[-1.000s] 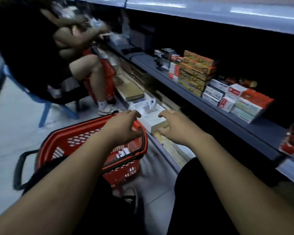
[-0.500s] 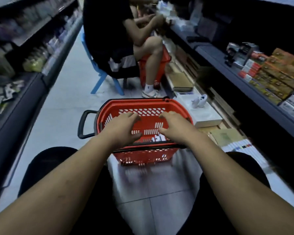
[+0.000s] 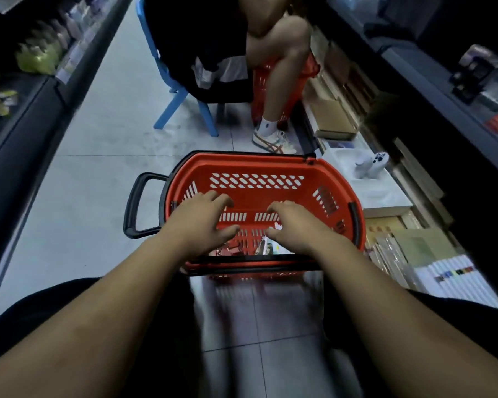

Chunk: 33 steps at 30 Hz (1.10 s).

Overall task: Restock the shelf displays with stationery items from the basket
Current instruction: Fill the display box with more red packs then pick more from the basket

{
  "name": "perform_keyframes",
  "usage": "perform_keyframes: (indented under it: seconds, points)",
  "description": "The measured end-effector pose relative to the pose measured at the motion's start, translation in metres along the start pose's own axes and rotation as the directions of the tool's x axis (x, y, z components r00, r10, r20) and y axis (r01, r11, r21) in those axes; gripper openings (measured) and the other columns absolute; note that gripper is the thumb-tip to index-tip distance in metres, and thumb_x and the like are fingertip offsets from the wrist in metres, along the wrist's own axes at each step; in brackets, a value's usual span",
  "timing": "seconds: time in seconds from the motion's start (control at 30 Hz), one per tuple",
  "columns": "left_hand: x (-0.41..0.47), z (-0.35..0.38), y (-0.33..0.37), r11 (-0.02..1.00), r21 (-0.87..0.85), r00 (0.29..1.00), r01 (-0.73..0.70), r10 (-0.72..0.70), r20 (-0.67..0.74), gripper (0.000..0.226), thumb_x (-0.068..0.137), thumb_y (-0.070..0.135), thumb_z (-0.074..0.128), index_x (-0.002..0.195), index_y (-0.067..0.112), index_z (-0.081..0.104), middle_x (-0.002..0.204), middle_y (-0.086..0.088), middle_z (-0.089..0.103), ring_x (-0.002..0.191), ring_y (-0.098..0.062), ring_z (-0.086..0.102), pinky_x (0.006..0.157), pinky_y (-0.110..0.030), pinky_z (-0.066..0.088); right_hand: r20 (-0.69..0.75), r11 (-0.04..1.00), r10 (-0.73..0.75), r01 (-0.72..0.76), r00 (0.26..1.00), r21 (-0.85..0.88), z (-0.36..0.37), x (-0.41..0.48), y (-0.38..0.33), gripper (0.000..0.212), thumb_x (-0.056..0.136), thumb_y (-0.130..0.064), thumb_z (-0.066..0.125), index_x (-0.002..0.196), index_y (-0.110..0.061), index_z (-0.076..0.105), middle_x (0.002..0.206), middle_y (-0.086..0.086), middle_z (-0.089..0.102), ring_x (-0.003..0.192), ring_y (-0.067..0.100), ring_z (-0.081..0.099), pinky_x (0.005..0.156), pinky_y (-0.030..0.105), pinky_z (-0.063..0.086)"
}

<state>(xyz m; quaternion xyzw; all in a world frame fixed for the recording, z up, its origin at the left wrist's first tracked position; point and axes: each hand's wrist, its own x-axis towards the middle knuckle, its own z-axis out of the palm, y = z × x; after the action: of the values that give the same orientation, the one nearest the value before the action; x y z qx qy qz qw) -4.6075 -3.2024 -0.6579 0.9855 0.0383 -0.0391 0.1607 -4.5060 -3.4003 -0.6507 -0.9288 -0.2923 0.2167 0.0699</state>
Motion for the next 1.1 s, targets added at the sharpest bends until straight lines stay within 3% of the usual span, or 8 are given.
perform_keyframes:
  seconds: [0.23, 0.43, 0.67, 0.73, 0.8, 0.87, 0.93, 1.1]
  points:
    - [0.075, 0.049, -0.027, 0.999, 0.052, 0.953, -0.001, -0.015, 0.303, 0.066, 0.086, 0.046, 0.076, 0.142, 0.023, 0.050, 0.135, -0.002, 0.054, 0.125, -0.025, 0.049, 0.105, -0.044, 0.045, 0.203, 1.000, -0.021, 0.025, 0.979, -0.018, 0.028, 0.075, 0.035, 0.060, 0.095, -0.035, 0.068, 0.145, -0.015, 0.043, 0.141, 0.012, 0.051, 0.126, 0.029, 0.052, 0.103, 0.038, 0.042]
    - [0.147, 0.112, -0.056, 0.991, 0.082, 0.778, 0.106, -0.134, 0.613, 0.062, 0.086, 0.031, 0.080, 0.140, 0.017, 0.053, 0.134, -0.007, 0.061, 0.122, -0.027, 0.058, 0.099, -0.036, 0.047, 0.350, 0.997, -0.052, 0.067, 0.935, -0.030, 0.060, 0.139, 0.051, 0.067, 0.091, -0.030, 0.073, 0.147, -0.011, 0.042, 0.145, 0.013, 0.049, 0.128, 0.030, 0.050, 0.102, 0.036, 0.044]
    - [0.179, 0.189, -0.085, 0.967, 0.053, 0.724, 0.249, -0.222, 0.654, 0.045, 0.088, 0.028, 0.078, 0.129, 0.017, 0.063, 0.126, -0.008, 0.065, 0.111, -0.026, 0.062, 0.084, -0.026, 0.042, 0.492, 0.992, -0.074, 0.112, 0.868, -0.050, 0.131, 0.213, 0.050, 0.054, 0.089, -0.032, 0.074, 0.134, -0.007, 0.057, 0.128, 0.013, 0.063, 0.112, 0.030, 0.062, 0.092, 0.035, 0.054]
    - [0.165, 0.214, -0.084, 0.952, 0.085, 0.684, 0.295, -0.273, 0.677, 0.052, 0.085, 0.037, 0.079, 0.131, 0.022, 0.060, 0.129, -0.006, 0.060, 0.112, -0.027, 0.059, 0.092, -0.029, 0.045, 0.516, 0.997, -0.052, 0.075, 0.855, -0.024, 0.156, 0.223, 0.048, 0.046, 0.088, -0.028, 0.075, 0.127, -0.008, 0.061, 0.123, 0.013, 0.065, 0.100, 0.028, 0.063, 0.080, 0.030, 0.052]
    - [0.147, 0.236, -0.082, 0.929, 0.178, 0.656, 0.324, -0.357, 0.665, 0.082, 0.080, 0.047, 0.081, 0.148, 0.024, 0.042, 0.153, -0.016, 0.036, 0.132, -0.036, 0.046, 0.108, -0.048, 0.044, 0.517, 1.000, -0.025, 0.013, 0.856, 0.028, 0.180, 0.227, 0.048, 0.046, 0.087, -0.022, 0.076, 0.128, -0.010, 0.058, 0.123, 0.013, 0.064, 0.094, 0.026, 0.060, 0.076, 0.029, 0.047]
    - [0.126, 0.247, -0.076, 0.890, 0.208, 0.629, 0.407, -0.437, 0.643, 0.112, 0.074, 0.050, 0.085, 0.158, 0.025, 0.016, 0.162, -0.022, 0.013, 0.144, -0.045, 0.029, 0.112, -0.056, 0.037, 0.482, 0.991, -0.029, -0.037, 0.876, 0.127, 0.201, 0.224, 0.047, 0.066, 0.086, -0.016, 0.076, 0.145, -0.014, 0.045, 0.139, 0.014, 0.054, 0.116, 0.030, 0.058, 0.090, 0.034, 0.050]
    - [0.107, 0.254, -0.070, 0.852, 0.221, 0.612, 0.475, -0.500, 0.612, 0.125, 0.072, 0.045, 0.089, 0.159, 0.021, 0.002, 0.163, -0.027, 0.005, 0.147, -0.047, 0.020, 0.114, -0.056, 0.034, 0.414, 0.981, -0.075, -0.007, 0.907, 0.194, 0.218, 0.218, 0.047, 0.085, 0.085, -0.020, 0.077, 0.155, -0.022, 0.030, 0.157, 0.009, 0.033, 0.139, 0.032, 0.042, 0.112, 0.042, 0.042]
    - [0.097, 0.270, -0.077, 0.819, 0.197, 0.625, 0.538, -0.545, 0.559, 0.120, 0.072, 0.050, 0.087, 0.155, 0.011, 0.009, 0.158, -0.027, 0.013, 0.146, -0.046, 0.022, 0.117, -0.051, 0.031, 0.358, 0.977, -0.167, 0.104, 0.919, 0.188, 0.244, 0.207, 0.043, 0.091, 0.081, -0.031, 0.080, 0.156, -0.030, 0.027, 0.163, 0.001, 0.017, 0.146, 0.031, 0.030, 0.116, 0.049, 0.036]
